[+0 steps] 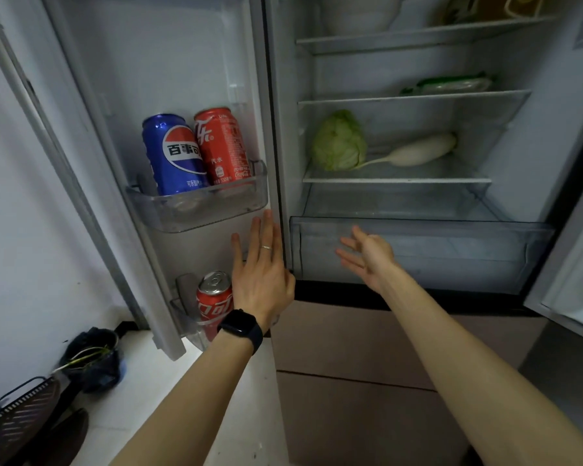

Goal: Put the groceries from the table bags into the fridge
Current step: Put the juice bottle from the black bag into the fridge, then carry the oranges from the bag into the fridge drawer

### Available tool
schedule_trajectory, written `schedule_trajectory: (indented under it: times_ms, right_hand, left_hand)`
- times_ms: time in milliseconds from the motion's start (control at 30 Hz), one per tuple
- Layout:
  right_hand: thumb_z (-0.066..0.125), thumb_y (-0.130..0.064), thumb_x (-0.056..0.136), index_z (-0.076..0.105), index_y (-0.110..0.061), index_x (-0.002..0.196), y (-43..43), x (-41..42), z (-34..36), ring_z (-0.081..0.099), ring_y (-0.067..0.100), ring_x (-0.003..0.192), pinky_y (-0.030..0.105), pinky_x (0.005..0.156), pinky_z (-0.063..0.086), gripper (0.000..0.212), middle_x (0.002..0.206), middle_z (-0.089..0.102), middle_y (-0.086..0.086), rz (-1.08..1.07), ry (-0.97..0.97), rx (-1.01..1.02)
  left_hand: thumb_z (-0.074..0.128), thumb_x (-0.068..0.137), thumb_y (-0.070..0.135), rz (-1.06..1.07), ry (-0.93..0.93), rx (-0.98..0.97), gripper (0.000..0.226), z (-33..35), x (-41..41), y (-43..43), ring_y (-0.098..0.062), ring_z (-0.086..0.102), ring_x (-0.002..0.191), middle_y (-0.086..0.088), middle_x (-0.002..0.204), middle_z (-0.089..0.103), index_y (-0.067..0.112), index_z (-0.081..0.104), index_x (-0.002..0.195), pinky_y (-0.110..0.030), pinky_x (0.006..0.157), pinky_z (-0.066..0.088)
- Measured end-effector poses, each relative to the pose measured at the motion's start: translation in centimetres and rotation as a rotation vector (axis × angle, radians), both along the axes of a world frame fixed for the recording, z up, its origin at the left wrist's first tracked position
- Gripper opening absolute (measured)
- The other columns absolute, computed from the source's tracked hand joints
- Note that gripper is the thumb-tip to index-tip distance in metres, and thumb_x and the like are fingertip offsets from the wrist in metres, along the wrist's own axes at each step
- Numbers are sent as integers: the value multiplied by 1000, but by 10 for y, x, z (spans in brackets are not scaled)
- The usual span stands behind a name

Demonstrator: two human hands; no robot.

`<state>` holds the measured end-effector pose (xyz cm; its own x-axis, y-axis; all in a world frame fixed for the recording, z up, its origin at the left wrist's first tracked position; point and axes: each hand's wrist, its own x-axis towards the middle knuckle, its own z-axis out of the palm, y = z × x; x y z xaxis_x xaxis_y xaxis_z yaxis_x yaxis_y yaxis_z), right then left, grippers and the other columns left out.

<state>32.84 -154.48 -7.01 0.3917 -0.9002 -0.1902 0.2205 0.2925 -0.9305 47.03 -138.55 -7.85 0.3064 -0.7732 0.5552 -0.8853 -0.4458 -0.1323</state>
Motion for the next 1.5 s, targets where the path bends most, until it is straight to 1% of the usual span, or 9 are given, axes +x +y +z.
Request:
schedule_trajectory:
  times_ms: [133,267,367,600,700,867,1033,1200,1500]
  right_hand:
    - [60,-30,98,61,-27,98,35,-28,-6,68,19,90,34,77,54,3,114,71,3,-5,296,-238]
    - [65,-33,95,70,-34,101,82,-63,-17,63,-1,101,26,91,51,9,104,70,-19,-27,460,-666]
    - [59,-36,97,70,-34,113,120,-85,-30,55,-2,112,25,95,44,19,115,66,-23,4,577,-866]
    - [57,-38,96,70,-33,115,188,-99,-98,53,7,119,23,102,33,23,120,62,-20,216,709,-1062]
    - [51,-44,95,71,-33,116,225,-97,-128,51,10,123,21,104,30,31,124,64,-16,381,737,-1098]
    - [53,-39,93,73,-27,114,307,-80,-159,53,20,124,26,109,32,32,123,68,-7,640,698,-1199]
    - [47,-45,97,67,-33,124,408,-44,-175,42,20,137,32,114,31,35,136,61,-10,956,630,-1290]
    - [43,-46,102,60,-36,133,535,1,-163,30,14,145,31,118,24,37,144,54,-13,1188,497,-1467]
    - [43,-44,102,59,-35,135,797,70,-141,34,16,143,33,118,25,37,144,55,-12,1394,198,-1627]
  left_hand:
    - [61,85,36,-59,15,-11,82,3,-3,5,-38,2,154,-17,167,6,6,31,156,-61,120,3]
    - [64,84,37,-171,-25,-62,73,-4,-16,25,-34,14,153,-15,165,20,16,43,151,-59,119,10]
    - [61,87,38,-199,31,-73,67,-25,-32,56,-30,14,154,-12,165,21,20,45,149,-57,121,7]
    - [59,84,38,0,310,19,61,-100,-64,164,-31,34,147,-9,157,41,26,51,144,-56,119,21]
    - [49,89,39,159,476,94,60,-133,-79,223,-29,30,149,-5,159,38,31,45,148,-53,119,25]
    - [46,96,40,439,692,136,57,-172,-106,334,-27,21,151,0,161,34,34,36,152,-40,122,19]
    - [46,97,40,737,778,67,54,-186,-126,461,-22,25,150,3,159,38,37,39,151,-39,122,20]
    - [45,98,40,998,783,-29,51,-181,-140,599,-20,29,147,4,157,41,36,42,149,-40,121,24]
    - [48,97,33,1304,719,-186,50,-156,-139,852,-23,31,146,0,155,42,31,45,147,-42,118,29]
